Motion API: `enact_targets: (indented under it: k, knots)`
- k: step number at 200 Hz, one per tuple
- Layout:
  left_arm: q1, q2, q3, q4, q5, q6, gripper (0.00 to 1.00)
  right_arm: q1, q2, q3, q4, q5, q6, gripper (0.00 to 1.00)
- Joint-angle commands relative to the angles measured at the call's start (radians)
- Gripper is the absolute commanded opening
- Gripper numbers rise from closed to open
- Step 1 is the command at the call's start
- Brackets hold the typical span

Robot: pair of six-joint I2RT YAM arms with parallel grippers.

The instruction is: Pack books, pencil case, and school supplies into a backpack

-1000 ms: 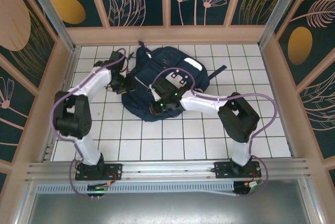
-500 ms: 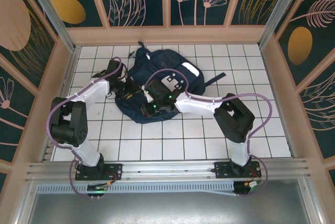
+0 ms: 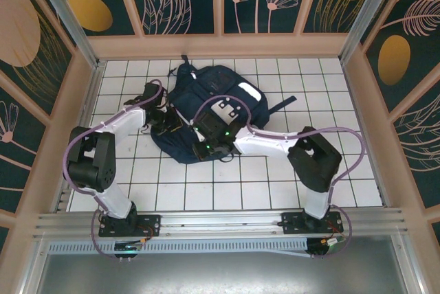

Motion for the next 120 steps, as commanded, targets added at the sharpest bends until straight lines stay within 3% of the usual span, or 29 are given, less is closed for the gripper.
enact_targets:
  k: [1,67,94,110,120]
  knots:
    - [0.030,0.037,0.044,-0.052,-0.069,0.100,0.00,-0.052,-0.068,-0.106,-0.218,0.143,-0.037,0.00]
    - [0.041,0.020,-0.013,-0.033,-0.029,0.210,0.00,-0.259,-0.190,-0.204,-0.175,0.223,0.002,0.01]
    - [0.041,-0.024,-0.025,-0.032,0.037,0.249,0.00,-0.275,-0.199,-0.198,-0.135,0.201,0.005,0.19]
    - [0.041,-0.076,-0.022,-0.031,0.075,0.265,0.27,-0.275,-0.243,-0.220,-0.114,0.201,0.004,0.29]
    - [0.041,-0.134,-0.024,-0.017,0.077,0.278,0.32,-0.274,-0.293,-0.246,-0.092,0.206,-0.004,0.35]
